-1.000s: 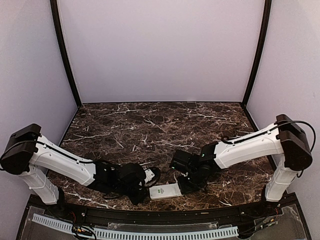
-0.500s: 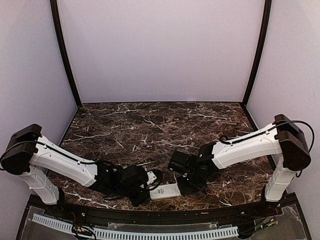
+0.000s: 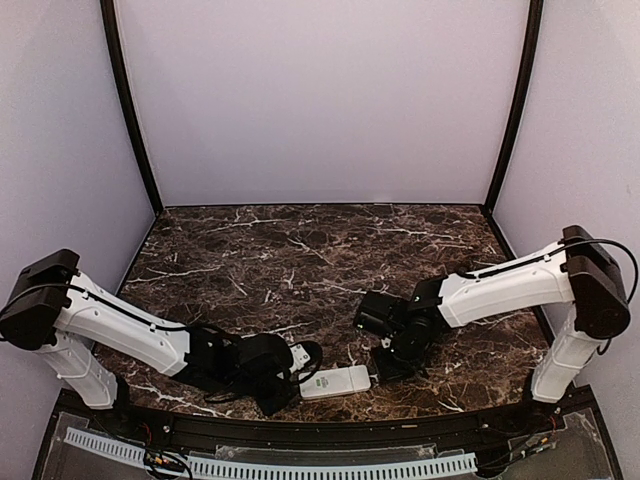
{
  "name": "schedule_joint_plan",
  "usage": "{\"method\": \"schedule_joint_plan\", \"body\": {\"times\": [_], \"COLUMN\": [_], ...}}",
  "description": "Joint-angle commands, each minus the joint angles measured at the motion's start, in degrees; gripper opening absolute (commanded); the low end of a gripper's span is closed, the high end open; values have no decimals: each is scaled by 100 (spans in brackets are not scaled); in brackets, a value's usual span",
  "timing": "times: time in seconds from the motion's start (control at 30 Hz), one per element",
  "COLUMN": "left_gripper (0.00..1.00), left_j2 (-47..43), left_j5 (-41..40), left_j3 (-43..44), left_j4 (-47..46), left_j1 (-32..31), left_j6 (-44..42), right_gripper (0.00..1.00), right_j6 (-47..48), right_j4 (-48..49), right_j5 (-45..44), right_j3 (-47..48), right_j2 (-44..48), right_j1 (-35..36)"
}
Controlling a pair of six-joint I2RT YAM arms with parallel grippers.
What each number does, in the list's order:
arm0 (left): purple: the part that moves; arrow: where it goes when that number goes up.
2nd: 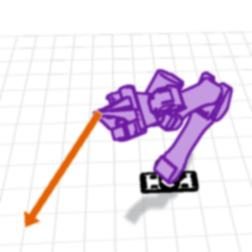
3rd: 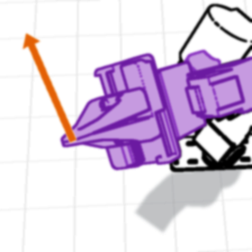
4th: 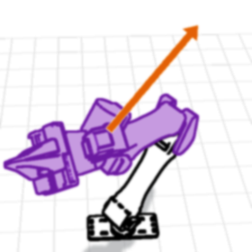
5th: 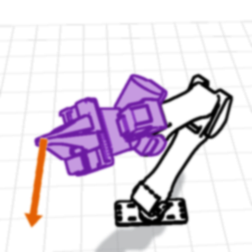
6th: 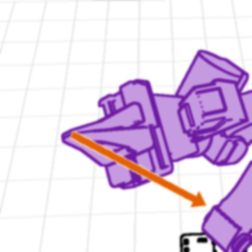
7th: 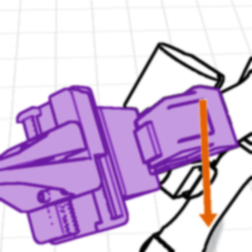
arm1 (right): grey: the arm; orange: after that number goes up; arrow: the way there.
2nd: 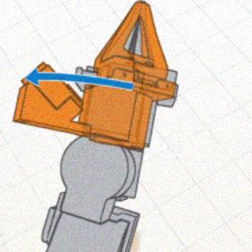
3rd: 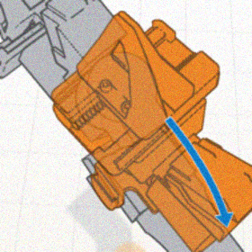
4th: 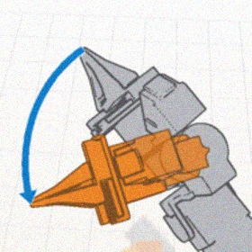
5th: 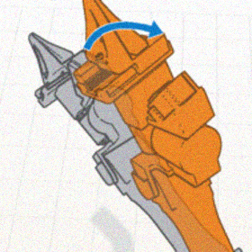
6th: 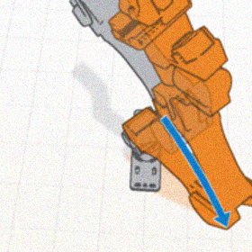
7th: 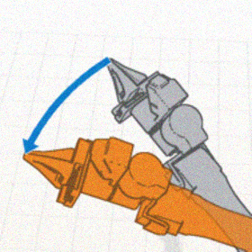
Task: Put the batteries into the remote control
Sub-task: Load the battery cover onto the remote control without the battery cover, then press the battery cover on the remote control.
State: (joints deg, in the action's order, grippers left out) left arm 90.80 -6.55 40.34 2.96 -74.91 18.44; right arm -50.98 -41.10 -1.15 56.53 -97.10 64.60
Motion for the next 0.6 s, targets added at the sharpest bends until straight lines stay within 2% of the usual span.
{"method": "schedule_joint_plan", "body": {"times": [0.0, 0.1, 0.2, 0.43, 0.57], "left_gripper": [5, 6, 8, 9, 8], "left_j2": [-148, -321, -515, -474, -271], "left_j5": [-76, -161, -241, -216, -207], "left_j3": [-201, -240, -287, -348, -271], "left_j4": [530, 551, 571, 531, 532], "left_j1": [-41, -40, -34, 12, 15], "left_j6": [59, 95, 118, 187, 172], "right_gripper": [0, 0, 0, 0, 0], "right_j6": [443, 922, 866, 196, -6], "right_j4": [-599, -88, 356, -509, -635], "right_j5": [-141, 332, 648, -145, -358], "right_j3": [251, 514, 485, 243, -28], "right_j2": [321, 516, 566, 545, 483], "right_j1": [-99, -14, -17, -125, -141]}}
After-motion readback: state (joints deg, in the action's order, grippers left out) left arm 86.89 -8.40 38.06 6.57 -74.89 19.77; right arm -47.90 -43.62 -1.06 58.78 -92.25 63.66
